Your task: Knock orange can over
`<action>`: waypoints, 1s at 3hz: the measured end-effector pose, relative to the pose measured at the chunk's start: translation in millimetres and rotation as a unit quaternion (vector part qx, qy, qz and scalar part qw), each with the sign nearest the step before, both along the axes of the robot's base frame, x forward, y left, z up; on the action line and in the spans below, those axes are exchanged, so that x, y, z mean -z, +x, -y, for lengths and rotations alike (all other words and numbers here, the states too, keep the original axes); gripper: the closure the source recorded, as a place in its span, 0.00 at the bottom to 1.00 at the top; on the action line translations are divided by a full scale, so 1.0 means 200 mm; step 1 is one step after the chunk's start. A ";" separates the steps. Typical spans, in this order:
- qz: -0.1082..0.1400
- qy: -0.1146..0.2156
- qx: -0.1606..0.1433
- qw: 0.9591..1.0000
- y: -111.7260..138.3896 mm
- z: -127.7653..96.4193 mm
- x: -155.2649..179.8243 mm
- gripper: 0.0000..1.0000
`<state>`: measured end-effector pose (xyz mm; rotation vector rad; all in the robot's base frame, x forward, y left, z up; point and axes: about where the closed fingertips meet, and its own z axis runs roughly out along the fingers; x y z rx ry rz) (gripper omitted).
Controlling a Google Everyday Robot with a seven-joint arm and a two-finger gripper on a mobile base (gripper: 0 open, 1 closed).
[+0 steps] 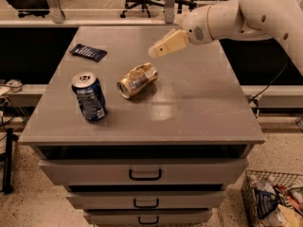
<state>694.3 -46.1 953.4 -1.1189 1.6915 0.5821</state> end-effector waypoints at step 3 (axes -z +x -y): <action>0.051 -0.050 -0.008 0.997 0.05 0.14 -0.26 0.00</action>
Offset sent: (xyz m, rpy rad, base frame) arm 0.0171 -0.0557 0.0901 -0.1826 -0.1740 0.0116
